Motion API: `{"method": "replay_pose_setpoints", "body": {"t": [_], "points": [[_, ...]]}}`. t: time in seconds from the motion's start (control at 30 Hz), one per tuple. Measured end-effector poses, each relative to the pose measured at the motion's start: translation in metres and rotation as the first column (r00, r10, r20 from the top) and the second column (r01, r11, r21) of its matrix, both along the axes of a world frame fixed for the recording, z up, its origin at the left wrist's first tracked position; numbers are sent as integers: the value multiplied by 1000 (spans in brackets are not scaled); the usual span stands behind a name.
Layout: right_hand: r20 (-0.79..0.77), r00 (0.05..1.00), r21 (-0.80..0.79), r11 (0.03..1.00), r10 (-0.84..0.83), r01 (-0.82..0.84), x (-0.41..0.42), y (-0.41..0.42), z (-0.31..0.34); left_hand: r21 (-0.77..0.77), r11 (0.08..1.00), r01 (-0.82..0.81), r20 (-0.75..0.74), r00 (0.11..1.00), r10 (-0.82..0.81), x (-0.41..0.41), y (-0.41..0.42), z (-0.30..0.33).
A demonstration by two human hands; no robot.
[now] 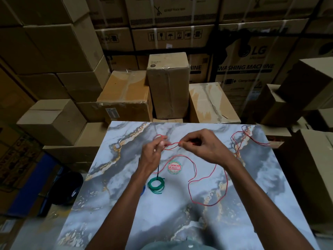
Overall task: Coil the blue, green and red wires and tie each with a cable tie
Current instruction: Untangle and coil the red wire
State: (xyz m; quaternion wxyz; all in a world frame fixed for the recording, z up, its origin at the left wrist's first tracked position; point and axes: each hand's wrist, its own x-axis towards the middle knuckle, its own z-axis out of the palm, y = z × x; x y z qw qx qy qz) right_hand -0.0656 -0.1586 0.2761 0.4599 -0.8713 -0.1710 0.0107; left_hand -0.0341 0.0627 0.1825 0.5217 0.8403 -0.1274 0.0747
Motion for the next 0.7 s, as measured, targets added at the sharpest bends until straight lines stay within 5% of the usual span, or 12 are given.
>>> {"method": "replay_pose_setpoints", "body": {"t": [0.33,0.53,0.63,0.7], "points": [[110,967,134,968,-228,213,38,-32,6,-413,869,271,-265,877,-400,-23,-27,34],[-54,945,278,904,-323,325,49,-49,-31,-883,445,149,-228,693,-684,-24,-31,50],[-134,934,250,901,-330,354,42,-51,-63,-976,218,3,-149,719,-679,-21,-29,53],[-174,899,91,903,-402,421,35,-63,-97,-991,93,-95,-132,788,-601,-13,-16,54]]}}
